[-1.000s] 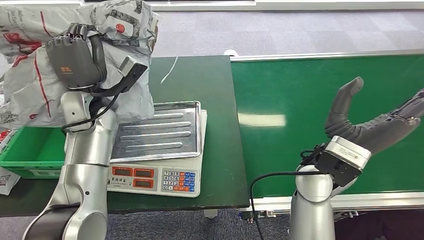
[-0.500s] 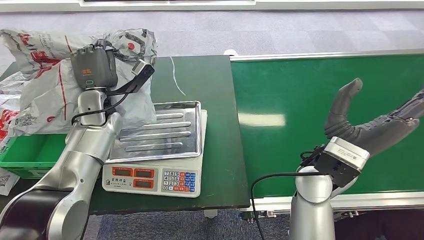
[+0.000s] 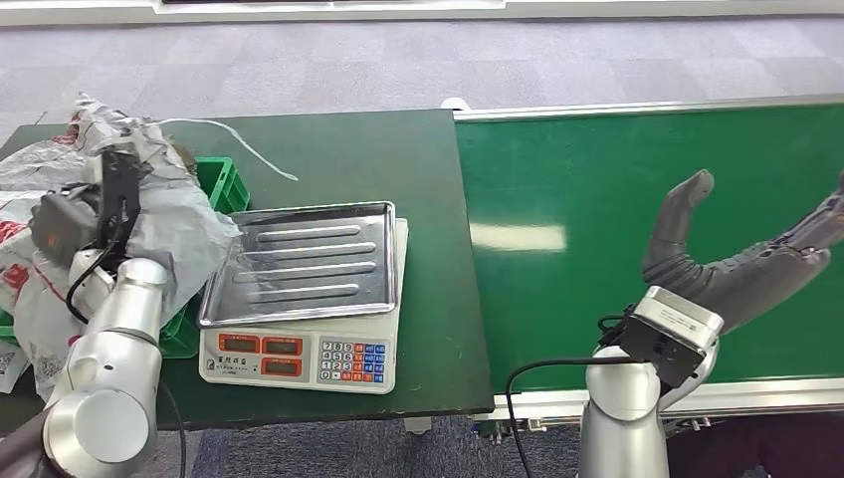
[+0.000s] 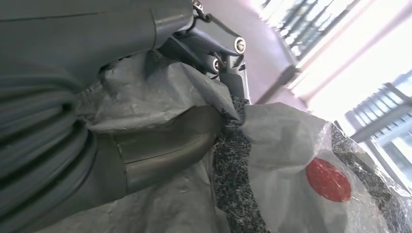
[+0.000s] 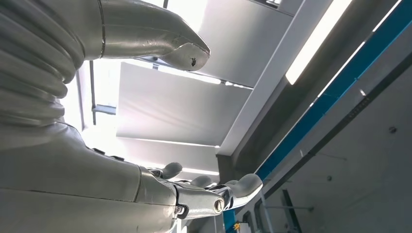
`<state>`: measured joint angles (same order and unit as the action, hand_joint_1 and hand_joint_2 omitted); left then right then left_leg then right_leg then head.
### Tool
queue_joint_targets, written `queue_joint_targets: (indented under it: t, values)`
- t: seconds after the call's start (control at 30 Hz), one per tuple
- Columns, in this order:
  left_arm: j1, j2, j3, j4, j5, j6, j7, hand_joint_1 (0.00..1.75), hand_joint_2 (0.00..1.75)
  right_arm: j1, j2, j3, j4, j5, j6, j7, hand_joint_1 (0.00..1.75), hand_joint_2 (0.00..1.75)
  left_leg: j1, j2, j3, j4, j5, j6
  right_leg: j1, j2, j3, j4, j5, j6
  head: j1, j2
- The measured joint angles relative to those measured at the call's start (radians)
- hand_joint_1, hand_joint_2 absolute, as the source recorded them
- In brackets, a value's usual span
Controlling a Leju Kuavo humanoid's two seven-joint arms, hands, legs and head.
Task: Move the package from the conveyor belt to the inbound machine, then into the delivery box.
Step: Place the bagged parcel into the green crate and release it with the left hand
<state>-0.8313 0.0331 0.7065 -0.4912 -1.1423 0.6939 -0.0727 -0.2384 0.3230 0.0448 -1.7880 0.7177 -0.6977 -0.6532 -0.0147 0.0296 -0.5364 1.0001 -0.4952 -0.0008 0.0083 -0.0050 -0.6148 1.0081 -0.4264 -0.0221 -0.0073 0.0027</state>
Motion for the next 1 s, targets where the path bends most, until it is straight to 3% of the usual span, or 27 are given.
queue_joint_targets:
  t: [0.13, 0.27, 0.3, 0.4, 0.43, 0.53, 0.73, 1.0]
  values:
    - [-0.009, -0.009, 0.369, -0.002, 0.001, 0.0, -0.139, 1.75, 1.75, 0.003, 0.0, 0.002, -0.002, 0.009, 0.0, 0.017, 0.0, 1.75, 0.0, 0.001, 0.0, 0.0, -0.001, -0.001, 0.0, 0.002, 0.0, 0.0, 0.0, 0.0, 0.0, 0.0]
    - [-0.014, -0.011, 0.588, 0.001, 0.004, 0.0, -0.196, 1.75, 1.75, 0.003, -0.001, 0.012, -0.002, 0.02, 0.0, 0.031, 0.0, 1.75, 0.0, 0.0, 0.0, 0.0, -0.001, -0.001, -0.001, 0.001, 0.0, 0.0, 0.0, 0.0, 0.0, 0.0]
    - [-0.018, -0.011, 0.624, 0.001, 0.01, 0.0, -0.205, 1.31, 1.75, 0.002, -0.001, 0.014, -0.002, 0.02, 0.0, 0.033, 0.0, 1.75, 0.0, 0.0, 0.0, 0.0, -0.001, -0.001, -0.001, 0.001, 0.0, 0.0, 0.0, 0.0, 0.0, 0.0]
    - [-0.032, -0.01, 0.693, 0.004, 0.01, 0.0, -0.211, 0.0, 0.44, 0.002, -0.001, 0.017, -0.002, 0.02, 0.0, 0.035, 0.0, 1.75, -0.001, 0.001, 0.001, 0.0, -0.001, -0.001, -0.002, 0.002, 0.001, 0.0, 0.0, 0.0, 0.0, 0.0]
    - [-0.037, -0.009, 0.709, 0.009, 0.002, 0.0, -0.209, 0.0, 0.0, 0.002, -0.001, 0.018, -0.002, 0.02, 0.0, 0.035, 0.0, 1.75, -0.001, 0.002, 0.001, 0.0, -0.001, -0.001, -0.002, 0.002, 0.001, 0.0, 0.0, 0.0, 0.0, 0.0]
    - [-0.049, -0.005, 0.734, 0.038, -0.027, 0.0, -0.223, 0.0, 0.0, 0.002, -0.001, 0.018, -0.002, 0.021, 0.0, 0.035, 0.0, 1.75, -0.001, 0.001, 0.002, 0.0, -0.001, -0.001, -0.002, 0.001, 0.001, 0.0, 0.0, 0.0, 0.0, 0.0]
    - [-0.071, 0.004, 0.769, 0.113, 0.068, -0.001, -0.427, 0.0, 0.0, 0.0, -0.001, 0.025, -0.001, 0.032, 0.0, 0.035, 0.0, 1.75, -0.001, -0.004, 0.002, -0.001, 0.0, -0.002, -0.001, -0.004, 0.003, 0.0, 0.0, 0.0, 0.0, 0.0]
    - [-0.082, 0.015, 0.782, 0.158, 0.081, -0.003, -0.446, 0.0, 0.0, 0.0, -0.001, 0.03, -0.001, 0.035, 0.0, 0.035, 0.0, 1.75, -0.001, -0.008, 0.003, 0.0, 0.002, -0.002, -0.002, -0.008, 0.005, 0.0, 0.0, 0.0, 0.0, 0.0]
